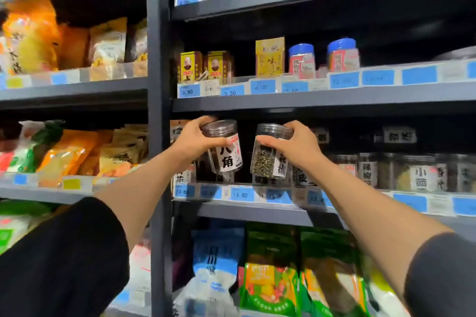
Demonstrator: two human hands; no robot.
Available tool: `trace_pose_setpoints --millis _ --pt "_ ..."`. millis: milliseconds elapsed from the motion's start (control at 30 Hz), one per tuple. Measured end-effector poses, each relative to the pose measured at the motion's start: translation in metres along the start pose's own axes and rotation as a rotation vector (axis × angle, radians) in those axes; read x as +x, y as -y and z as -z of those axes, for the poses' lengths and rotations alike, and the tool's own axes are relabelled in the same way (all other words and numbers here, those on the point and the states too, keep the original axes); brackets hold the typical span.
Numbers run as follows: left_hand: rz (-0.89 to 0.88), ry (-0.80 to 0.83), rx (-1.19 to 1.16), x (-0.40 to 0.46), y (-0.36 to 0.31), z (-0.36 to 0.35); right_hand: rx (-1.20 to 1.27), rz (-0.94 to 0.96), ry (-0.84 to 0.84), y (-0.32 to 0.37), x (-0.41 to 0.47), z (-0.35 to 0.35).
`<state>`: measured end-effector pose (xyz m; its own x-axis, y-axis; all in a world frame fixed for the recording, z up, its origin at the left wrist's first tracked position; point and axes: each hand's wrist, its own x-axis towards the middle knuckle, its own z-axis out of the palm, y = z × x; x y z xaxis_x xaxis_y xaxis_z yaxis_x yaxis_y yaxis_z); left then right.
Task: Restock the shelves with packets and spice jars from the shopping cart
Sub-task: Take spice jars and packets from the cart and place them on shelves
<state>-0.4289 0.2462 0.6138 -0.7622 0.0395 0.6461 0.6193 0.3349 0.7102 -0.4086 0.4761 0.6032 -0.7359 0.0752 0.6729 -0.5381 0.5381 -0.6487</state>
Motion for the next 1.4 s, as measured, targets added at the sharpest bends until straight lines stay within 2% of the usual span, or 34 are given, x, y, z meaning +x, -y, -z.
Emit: trace_pose_setpoints --millis 367,500,700,900,1133,1300,1400 --pt "0.155 0.231 0.237 0.020 0.026 -0.017 -0.070 -0.043 -0.019 -0.042 0.013 -0.015" --pt "0.153 0.280 0.390 0.020 0.026 -0.016 -0.043 -0.041 -0.048 -0.049 0.014 -0.013" --pt "0.174 0.331 0.474 0.024 0.023 -0.004 0.012 -0.027 -0.095 -0.052 0.009 -0.014" --pt "0.186 0.464 0.598 0.021 0.022 0.002 0.039 -0.025 -0.103 -0.058 0.009 -0.015" --pt "-0.014 0.358 0.832 0.017 0.045 -0.004 0.057 -0.006 -0.093 -0.060 0.009 -0.015" --pt "-0.122 0.290 0.970 0.009 0.052 -0.009 0.198 -0.026 -0.037 -0.058 0.011 -0.012" --pt "-0.148 0.292 0.885 0.005 0.053 -0.009 0.317 -0.083 0.026 -0.056 0.012 -0.008"
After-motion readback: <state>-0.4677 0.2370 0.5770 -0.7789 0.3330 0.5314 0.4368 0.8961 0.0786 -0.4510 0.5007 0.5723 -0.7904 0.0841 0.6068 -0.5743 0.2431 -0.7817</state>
